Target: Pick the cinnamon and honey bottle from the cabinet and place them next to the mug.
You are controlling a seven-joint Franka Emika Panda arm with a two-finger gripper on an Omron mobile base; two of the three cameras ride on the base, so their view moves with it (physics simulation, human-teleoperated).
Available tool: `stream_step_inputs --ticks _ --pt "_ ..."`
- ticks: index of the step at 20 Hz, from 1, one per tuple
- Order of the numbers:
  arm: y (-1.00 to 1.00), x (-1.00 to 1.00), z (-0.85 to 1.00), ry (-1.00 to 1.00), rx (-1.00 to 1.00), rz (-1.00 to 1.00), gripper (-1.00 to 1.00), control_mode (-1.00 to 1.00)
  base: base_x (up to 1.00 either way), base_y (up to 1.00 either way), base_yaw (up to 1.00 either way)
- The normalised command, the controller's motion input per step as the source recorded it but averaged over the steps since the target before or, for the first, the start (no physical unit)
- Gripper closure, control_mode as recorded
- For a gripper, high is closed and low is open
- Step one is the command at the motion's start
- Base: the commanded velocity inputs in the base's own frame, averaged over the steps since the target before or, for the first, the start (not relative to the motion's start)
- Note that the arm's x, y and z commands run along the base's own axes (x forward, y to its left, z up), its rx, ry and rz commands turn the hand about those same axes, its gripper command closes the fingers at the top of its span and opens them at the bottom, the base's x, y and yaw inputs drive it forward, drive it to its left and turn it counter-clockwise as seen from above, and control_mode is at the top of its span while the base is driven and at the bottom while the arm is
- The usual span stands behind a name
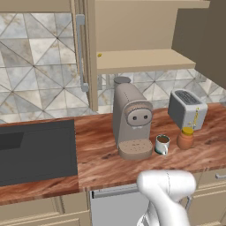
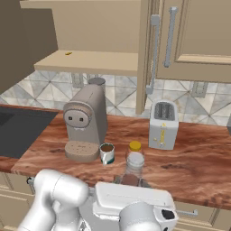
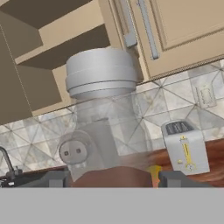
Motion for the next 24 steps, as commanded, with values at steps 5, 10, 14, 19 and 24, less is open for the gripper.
stream_step_inputs --ticks 5,10,14,19,24 --pt "0.01 0.82 -0.13 0.00 0.00 0.00 1.00 -1.00 0.00 0.00 0.00" --pt "0.00 0.55 -0.17 0.00 0.01 0.00 1.00 -1.00 0.00 0.00 0.00" --pt "0.00 0.08 -0.13 -0.03 0.01 0.00 1.00 -1.00 0.00 0.00 0.00" --pt "0.00 0.00 -0.10 0.00 0.00 0.00 1.00 -1.00 0.00 0.00 0.00" --pt "0.00 0.36 -0.64 -0.09 0.00 0.00 1.00 -1.00 0.00 0.00 0.00"
